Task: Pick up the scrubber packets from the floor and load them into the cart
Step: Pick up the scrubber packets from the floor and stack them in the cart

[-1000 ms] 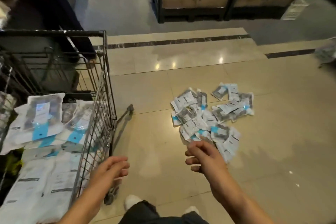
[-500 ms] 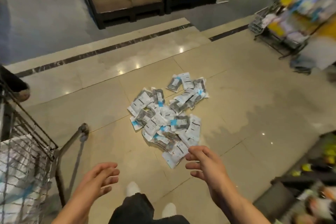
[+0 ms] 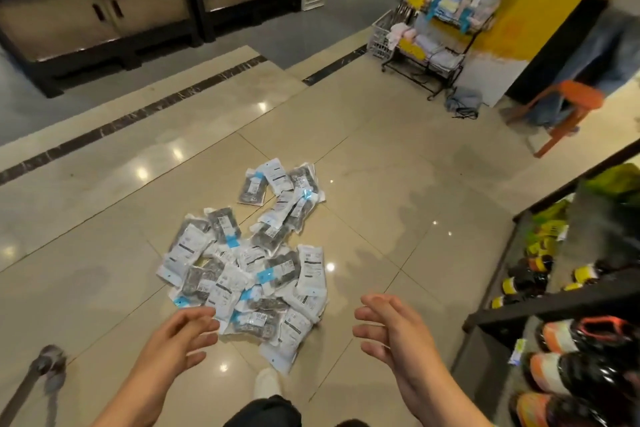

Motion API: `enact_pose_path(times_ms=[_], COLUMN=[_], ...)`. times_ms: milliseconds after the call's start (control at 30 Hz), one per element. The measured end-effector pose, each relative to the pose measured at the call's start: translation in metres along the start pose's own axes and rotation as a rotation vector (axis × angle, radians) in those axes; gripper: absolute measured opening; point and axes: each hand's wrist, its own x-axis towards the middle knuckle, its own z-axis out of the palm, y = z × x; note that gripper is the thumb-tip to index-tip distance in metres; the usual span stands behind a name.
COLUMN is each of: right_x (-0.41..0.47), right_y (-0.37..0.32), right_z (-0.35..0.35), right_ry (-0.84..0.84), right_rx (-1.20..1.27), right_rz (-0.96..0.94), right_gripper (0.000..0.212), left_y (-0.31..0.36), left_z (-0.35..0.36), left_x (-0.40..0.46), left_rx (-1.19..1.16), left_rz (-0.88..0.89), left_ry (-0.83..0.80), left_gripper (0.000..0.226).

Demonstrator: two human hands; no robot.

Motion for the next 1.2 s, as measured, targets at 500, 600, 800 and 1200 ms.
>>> enact_pose_path(times_ms=[500,600,800,1200], right_x=[0.163,0.209,0.287,0.416], right_y=[-0.129,-0.172,-0.252,-0.355], right_z=[-0.071,-0.098,-0.139,-0.098], right_ry=[0.009,-0.063,-0.194,-0.32], right_rx=[0.002,-0.056,-0.218,-0.396], right_rz=[0.02,0.024,0.019,0.06], right_gripper=[0.014,0.015,0.01,0.011], left_y=[0.139,0.145,0.175,0.238], left_z=[0.153,0.198,0.277,0.332], left_x=[0.113,0.118,0.125,0.207], left_rx=[0.127,0.054,-0.066,-0.166], left_rz=[0.054,-0.023,-0.096,-0.156], left_ry=[-0.038,0.065,0.194,0.303], left_gripper=[0.015,0.013,0.014,0.014])
